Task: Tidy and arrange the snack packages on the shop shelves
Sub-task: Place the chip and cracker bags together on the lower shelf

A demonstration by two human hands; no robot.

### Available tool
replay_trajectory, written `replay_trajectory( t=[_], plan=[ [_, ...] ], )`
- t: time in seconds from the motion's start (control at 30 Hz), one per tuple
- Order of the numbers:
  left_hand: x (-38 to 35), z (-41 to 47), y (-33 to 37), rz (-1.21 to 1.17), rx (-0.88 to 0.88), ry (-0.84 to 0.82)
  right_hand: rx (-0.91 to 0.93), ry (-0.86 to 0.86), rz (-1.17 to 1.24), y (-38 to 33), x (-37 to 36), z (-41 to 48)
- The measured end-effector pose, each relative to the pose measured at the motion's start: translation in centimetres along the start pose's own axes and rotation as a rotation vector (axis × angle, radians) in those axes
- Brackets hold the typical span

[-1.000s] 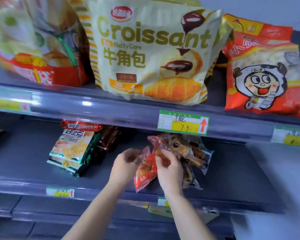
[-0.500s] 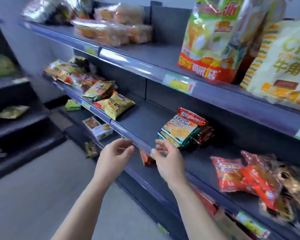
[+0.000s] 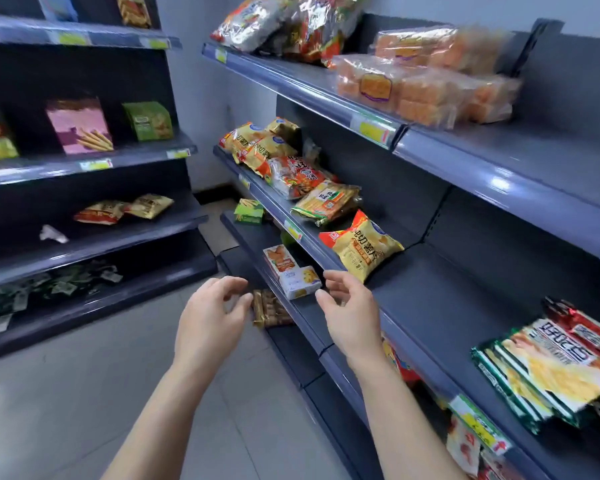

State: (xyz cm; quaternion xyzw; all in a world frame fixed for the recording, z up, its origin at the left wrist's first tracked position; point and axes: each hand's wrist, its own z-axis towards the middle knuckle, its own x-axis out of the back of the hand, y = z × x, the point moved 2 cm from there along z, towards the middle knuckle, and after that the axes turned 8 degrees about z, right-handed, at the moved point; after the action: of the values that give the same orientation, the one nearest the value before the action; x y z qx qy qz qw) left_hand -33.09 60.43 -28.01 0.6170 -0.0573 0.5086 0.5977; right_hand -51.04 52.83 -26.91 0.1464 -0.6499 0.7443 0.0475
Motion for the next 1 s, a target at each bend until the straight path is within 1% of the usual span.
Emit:
replay_trajectory(
  t=[0.2,0.37,0.47,0.57,0.63,0.8,0.9,1.0],
  plan=[
    [-1.4,6.9,-2.0,0.016,0.011,-0.035,-0.072,0.021,0.023,1.2,-3.0,6.2],
    [-6.4,12.7,-0.7,-0.007,-0.017,-0.12,-0.213,0.162,0.003,5.3,-1.9,12.5],
    [-10.5,16.1,1.0,-0.013,-0.052,-0.183,-0.294,0.255,-0.053,8.5,-0.6,16.7],
    [-14.7,19.1,2.6,0.013,-0.107,-0.278,-0.357,0.328,-0.087,11.4,0.8,20.2],
    [-17.1,20.8,3.6,0.058,-0.155,-0.352,-0.403,0.348,-0.108,13.1,1.5,21.8],
    [-22.2,23.7,5.9,0.172,-0.305,-0.504,-0.554,0.425,-0.132,16.4,2.6,23.8],
    [-25.4,24.9,6.5,0.214,-0.399,-0.634,-0.669,0.448,-0.046,17.8,2.7,24.0],
    [-27.9,26.0,6.8,0.284,-0.437,-0.784,-0.782,0.459,0.105,18.2,2.6,24.2]
  ],
)
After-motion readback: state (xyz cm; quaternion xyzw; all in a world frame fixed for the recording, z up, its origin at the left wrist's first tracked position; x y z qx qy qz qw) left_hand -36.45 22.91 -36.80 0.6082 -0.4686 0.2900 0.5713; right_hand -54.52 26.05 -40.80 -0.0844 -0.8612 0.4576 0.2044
